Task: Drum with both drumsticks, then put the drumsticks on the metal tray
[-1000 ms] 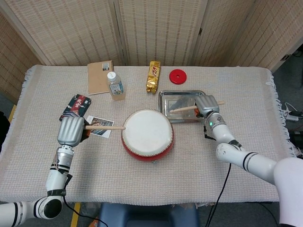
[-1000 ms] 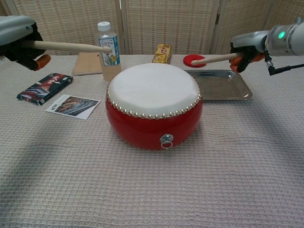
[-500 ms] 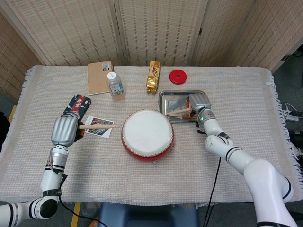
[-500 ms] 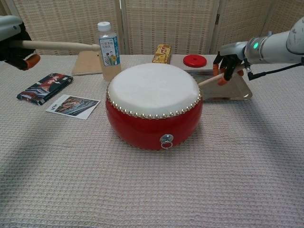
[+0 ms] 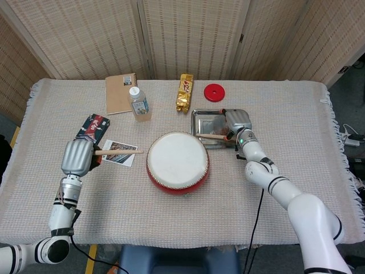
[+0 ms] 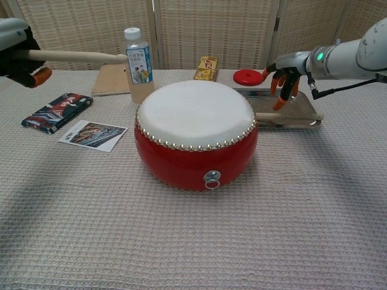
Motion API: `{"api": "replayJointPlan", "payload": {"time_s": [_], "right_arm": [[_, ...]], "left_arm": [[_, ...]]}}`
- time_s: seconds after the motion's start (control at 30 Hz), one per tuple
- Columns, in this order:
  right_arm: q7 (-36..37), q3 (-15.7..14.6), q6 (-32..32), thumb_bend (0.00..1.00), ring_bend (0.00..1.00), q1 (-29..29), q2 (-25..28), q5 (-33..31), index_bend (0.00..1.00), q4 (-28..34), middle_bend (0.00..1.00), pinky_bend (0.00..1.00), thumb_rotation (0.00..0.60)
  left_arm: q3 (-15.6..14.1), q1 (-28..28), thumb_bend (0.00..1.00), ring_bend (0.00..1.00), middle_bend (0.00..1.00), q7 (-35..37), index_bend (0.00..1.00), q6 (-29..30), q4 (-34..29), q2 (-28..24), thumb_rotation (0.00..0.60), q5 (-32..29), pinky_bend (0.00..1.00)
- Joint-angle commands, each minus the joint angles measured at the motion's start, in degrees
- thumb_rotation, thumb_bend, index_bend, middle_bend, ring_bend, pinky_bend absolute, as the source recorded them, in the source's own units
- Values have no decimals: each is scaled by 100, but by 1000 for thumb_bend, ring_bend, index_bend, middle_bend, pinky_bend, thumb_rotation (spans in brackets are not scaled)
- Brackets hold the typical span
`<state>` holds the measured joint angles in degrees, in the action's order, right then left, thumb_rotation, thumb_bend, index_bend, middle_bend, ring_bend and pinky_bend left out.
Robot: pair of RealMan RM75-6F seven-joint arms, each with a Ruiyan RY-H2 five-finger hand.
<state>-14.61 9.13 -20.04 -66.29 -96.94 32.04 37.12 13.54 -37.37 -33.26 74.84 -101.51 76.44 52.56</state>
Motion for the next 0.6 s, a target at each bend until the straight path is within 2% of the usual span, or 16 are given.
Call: {"api": "replayJointPlan", "payload": {"time_s": [0.03,0.17,0.3,0.37,0.43,0.53,0.6], "right_arm": [[267,268,-526,94,168,206,886,421,139,1410,284,429,600],[323,416,-1116,94,170,471,1955,669,139,3156,284,439,600],[342,546,-1598,93,212,721,3010,757,148,4863,284,513,600],[455,643,-1696,93,264,834,3433,760,159,5498,284,580,600],[615,763,-1779,94,356,959,3863,780,184,6106,284,696,600],[724,848,-1913,93,493,1083,4268,851,228,6709,291,832,600],[746,864,-1985,93,560,1111,4398,875,257,6980,315,884,600]], "left_arm": [[12,-32,535,1000,1000,-49,1000,0,-32,20,600,38,1000],[67,-123,534,1000,1000,-149,1000,-22,-74,110,600,30,1000],[130,-272,533,1000,1000,-385,1000,-30,-144,267,600,-53,1000],[134,-350,532,1000,1000,-548,1000,-23,-166,351,600,-87,1000],[167,-444,531,1000,1000,-733,1000,16,-177,470,600,-150,1000],[228,-560,529,1000,1000,-964,1000,86,-223,631,600,-280,1000],[270,-651,529,1000,1000,-1143,1000,134,-259,725,600,-366,1000]]}}
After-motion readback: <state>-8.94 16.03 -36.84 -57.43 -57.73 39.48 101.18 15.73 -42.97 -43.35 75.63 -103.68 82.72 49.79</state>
